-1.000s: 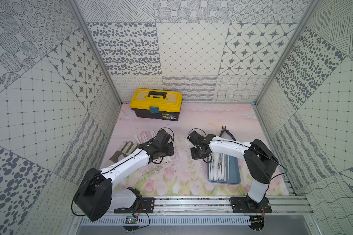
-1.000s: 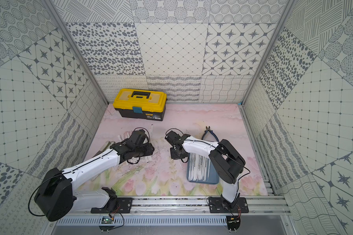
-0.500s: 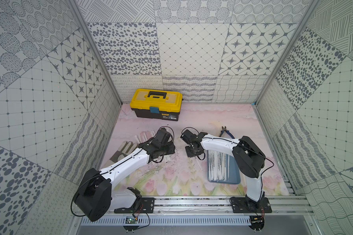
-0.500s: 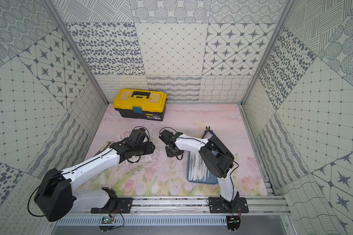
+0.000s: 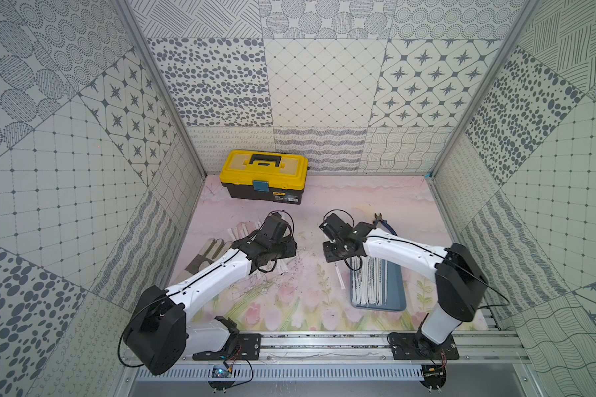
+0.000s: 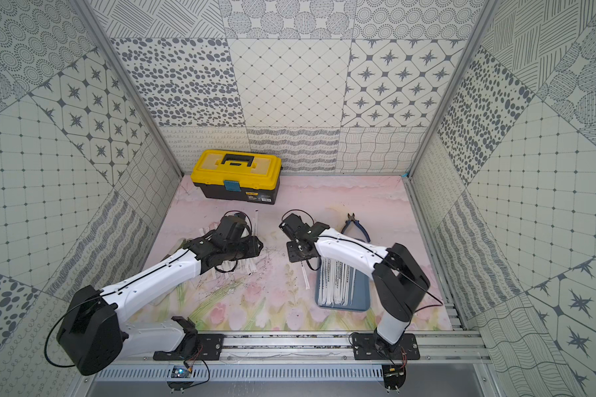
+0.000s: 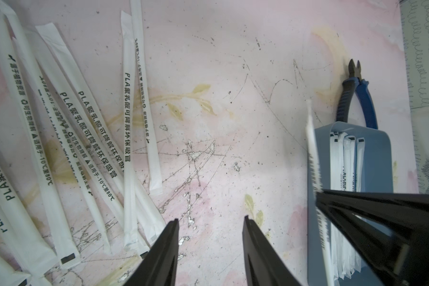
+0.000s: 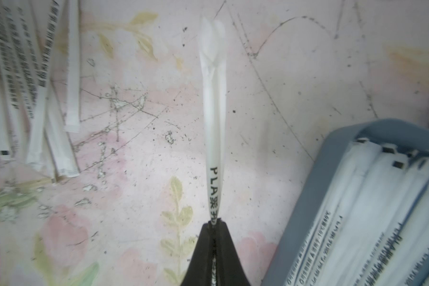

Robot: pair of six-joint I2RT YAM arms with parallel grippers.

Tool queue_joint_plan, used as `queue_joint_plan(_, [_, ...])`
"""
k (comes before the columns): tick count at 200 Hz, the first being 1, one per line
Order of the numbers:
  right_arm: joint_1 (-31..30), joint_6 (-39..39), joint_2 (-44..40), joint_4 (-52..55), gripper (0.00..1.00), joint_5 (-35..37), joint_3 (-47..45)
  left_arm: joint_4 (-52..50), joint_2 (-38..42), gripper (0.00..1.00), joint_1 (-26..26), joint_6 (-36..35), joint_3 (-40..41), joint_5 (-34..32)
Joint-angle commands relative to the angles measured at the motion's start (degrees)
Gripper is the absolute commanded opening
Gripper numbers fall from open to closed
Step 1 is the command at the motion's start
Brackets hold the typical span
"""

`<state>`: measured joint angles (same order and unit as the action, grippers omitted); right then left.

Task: Put the straws into the storage box
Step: Pick up the straw from the center of the board, then place the straw in the storage box.

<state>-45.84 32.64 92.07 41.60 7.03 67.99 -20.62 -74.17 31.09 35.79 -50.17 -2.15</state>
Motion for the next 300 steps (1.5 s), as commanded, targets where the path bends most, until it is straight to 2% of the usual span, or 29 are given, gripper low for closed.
queue_joint_plan(1, [6.6, 3.6, -9.2, 4.2, 0.07, -1.4, -8.1, 1.1, -1.5, 0.46, 3.7, -2.0, -4.0, 0.7])
queue_joint_plan(25, [15.9, 2.2, -18.6, 8.9, 0.08, -1.0, -16.8, 0.9, -5.9, 0.46, 9.7, -2.7, -8.5, 0.4])
queue_joint_plan(39, [19.5, 0.8, -22.1, 10.9, 0.08, 1.7, -19.5, 3.0, -8.1, 0.46, 11.6, -1.5, -9.2, 1.5])
queue_joint_plan(69, [23.2, -0.8, -20.6, 9.5, 0.08, 4.2, -21.9, 6.5, -12.8, 0.46, 13.7, 0.8, -10.5, 5.0])
queue_joint_plan(87, [23.5, -0.5, -16.2, 8.8, 0.08, 6.4, -20.8, 6.6, -14.1, 0.46, 14.6, 1.0, -11.2, 5.3])
queue_joint_plan(128, [23.9, 0.2, -9.3, 2.4, 0.08, 6.6, -22.6, 7.0, -14.2, 0.46, 14.8, 0.9, -10.2, 5.0])
queue_joint_plan(164, [23.9, -0.1, -6.5, -0.2, 0.08, 6.0, -23.9, 6.8, -14.2, 0.46, 14.8, 0.5, -10.1, 4.6])
queue_joint_plan(228, [22.8, -0.4, -5.9, 0.0, 0.09, 6.0, -23.9, 7.0, -14.2, 0.46, 14.8, 0.5, -10.0, 4.5])
queue_joint_plan(263, [20.9, -0.2, -5.8, 3.2, 0.21, 9.2, -21.8, 6.7, -13.8, 0.45, 14.8, 0.2, -9.8, 4.3])
queue_joint_plan(300, [17.2, 0.6, -7.7, 8.8, 0.24, 11.6, -18.1, 3.8, -12.2, 0.45, 13.5, -1.3, -10.1, 1.0])
